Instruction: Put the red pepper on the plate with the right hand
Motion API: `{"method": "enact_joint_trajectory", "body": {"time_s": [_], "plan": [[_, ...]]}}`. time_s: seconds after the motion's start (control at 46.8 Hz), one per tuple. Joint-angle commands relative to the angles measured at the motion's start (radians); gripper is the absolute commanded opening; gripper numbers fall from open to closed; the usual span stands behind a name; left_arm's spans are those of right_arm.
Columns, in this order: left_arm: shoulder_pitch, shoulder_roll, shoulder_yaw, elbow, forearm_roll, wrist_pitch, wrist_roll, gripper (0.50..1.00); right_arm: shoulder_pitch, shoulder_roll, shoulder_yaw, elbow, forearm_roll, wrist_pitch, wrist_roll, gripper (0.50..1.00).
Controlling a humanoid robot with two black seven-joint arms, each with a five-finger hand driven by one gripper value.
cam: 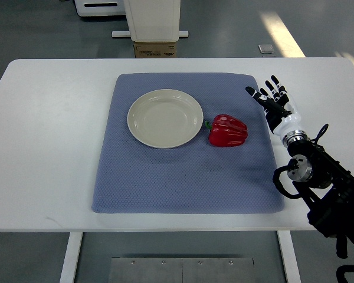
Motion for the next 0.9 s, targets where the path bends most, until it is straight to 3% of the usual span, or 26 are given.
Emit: {"method": "enact_joint_trajectory", "body": {"time_s": [0.0,0.877], "plan": [[0.0,0.0,0.0,0.0,0.0,-0.002,0.0,1.0,0.0,0.0,0.0,0.0,0.0,0.0,0.0,1.0],[0.002,0.0,0.0,0.0,0.0,0.0,0.0,1.0,0.025,0.005,0.0,0.001,0.0,0.006,0.0,1.0]]}}
